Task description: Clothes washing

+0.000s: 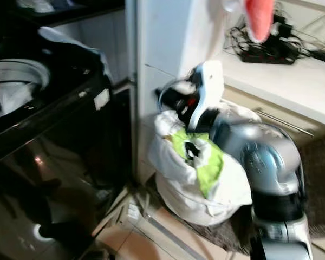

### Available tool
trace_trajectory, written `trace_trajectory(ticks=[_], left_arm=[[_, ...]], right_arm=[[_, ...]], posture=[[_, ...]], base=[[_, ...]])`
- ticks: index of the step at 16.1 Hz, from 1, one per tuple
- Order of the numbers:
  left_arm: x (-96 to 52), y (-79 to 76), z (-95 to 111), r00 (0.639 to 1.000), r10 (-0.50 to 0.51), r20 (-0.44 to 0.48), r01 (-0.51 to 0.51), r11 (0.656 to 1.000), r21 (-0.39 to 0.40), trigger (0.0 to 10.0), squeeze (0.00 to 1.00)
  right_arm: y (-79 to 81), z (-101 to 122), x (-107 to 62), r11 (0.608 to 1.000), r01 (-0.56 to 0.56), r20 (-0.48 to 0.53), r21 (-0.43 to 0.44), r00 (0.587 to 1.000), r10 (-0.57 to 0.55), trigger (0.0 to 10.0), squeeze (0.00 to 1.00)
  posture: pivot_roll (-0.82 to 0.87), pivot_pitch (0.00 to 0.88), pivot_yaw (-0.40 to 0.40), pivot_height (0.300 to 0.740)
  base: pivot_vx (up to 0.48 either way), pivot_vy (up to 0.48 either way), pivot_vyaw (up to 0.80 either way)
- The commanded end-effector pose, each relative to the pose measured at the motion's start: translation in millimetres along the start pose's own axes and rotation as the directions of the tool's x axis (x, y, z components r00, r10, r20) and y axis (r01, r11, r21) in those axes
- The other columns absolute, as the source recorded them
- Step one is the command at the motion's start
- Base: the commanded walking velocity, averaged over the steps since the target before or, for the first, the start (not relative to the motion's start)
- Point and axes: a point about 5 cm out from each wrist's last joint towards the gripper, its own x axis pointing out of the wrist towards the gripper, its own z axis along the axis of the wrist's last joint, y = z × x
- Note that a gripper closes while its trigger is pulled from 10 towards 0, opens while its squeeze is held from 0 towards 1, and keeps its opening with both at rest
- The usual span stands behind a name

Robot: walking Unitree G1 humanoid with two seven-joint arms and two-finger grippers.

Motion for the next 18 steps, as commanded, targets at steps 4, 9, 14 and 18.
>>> trace_trajectory(ticks=[4, 9, 14, 18], left_arm=[[-33.1, -135.6, -3, 0.838, -0.486, 0.248, 0.536, 0.818, -0.209, 10.0, 0.00], [-58.5, -212.1, -20, 0.760, -0.602, 0.246, 0.650, 0.711, -0.270, 10.0, 0.00], [-91.5, -231.8, -33, 0.639, -0.730, 0.242, 0.766, 0.571, -0.296, 10.0, 0.00], [-105.5, -235.4, -30, 0.557, -0.786, 0.267, 0.823, 0.481, -0.301, 10.0, 0.00]], right_arm=[[-59.6, -31, 12.0, 0.950, 0.236, -0.188, -0.206, 0.943, -0.275, 10.0, 1.00], [-100.2, -70, 22.8, 0.907, 0.238, -0.333, -0.348, 0.873, -0.357, 10.0, 1.00], [-111.2, -105, 20.3, 0.897, 0.191, -0.459, -0.398, 0.805, -0.375, 10.0, 1.00], [-120.2, -112, 16.1, 0.892, 0.207, -0.484, -0.402, 0.779, -0.399, 0.0, 0.00]], posture=[[0.03, 0.000, -0.048, 0.740], [0.03, 0.000, -0.038, 0.740], [0.04, 0.000, -0.046, 0.740], [0.04, 0.000, -0.047, 0.740]], base=[[0.000, 0.000, 0.00], [0.000, 0.000, 0.00], [0.000, 0.000, 0.00], [0.000, 0.000, 0.00]])
